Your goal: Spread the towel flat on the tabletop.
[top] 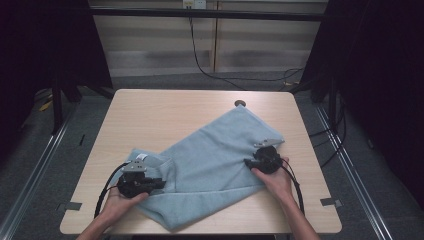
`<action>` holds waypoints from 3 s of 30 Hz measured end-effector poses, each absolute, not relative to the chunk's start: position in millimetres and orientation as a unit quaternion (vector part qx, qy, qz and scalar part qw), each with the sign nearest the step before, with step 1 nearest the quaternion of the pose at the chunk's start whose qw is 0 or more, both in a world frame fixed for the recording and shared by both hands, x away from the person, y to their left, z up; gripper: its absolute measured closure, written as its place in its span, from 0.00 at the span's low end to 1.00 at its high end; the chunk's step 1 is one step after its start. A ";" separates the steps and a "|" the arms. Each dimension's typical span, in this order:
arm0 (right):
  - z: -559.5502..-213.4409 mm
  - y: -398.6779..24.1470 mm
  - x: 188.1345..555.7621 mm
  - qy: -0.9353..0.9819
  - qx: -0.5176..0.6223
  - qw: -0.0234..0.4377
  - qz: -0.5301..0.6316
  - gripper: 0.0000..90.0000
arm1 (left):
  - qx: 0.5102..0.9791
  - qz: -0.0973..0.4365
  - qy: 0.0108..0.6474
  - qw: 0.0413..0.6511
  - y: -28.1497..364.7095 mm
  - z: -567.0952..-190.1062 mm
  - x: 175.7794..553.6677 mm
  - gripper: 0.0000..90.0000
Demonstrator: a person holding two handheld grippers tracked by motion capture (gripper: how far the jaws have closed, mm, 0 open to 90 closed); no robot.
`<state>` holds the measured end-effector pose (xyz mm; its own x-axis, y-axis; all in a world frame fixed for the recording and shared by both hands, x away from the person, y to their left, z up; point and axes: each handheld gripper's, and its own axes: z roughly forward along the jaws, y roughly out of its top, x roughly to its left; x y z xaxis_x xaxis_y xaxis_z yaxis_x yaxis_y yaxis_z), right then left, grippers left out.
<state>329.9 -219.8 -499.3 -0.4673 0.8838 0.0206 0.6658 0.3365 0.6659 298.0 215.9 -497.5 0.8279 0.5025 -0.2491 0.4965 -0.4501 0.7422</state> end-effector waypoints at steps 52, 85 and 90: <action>-478.9 -197.4 279.4 0.802 0.379 0.063 0.457 0.60 | 0.799 0.055 0.405 0.441 262.9 -508.4 330.7 0.55; -464.6 -179.8 233.9 0.795 0.374 0.110 0.465 0.93 | 0.820 0.053 0.363 0.439 246.0 -500.6 318.3 0.96; -474.9 -210.5 223.9 0.781 0.422 0.111 0.446 0.88 | 0.826 0.049 0.348 0.441 236.6 -499.4 314.6 0.96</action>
<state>223.9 -210.5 -474.9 -0.6199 0.7580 0.2028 0.5598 0.2461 0.7912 314.6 236.6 -499.4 0.7524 0.6187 -0.2260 0.5322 -0.3689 0.7620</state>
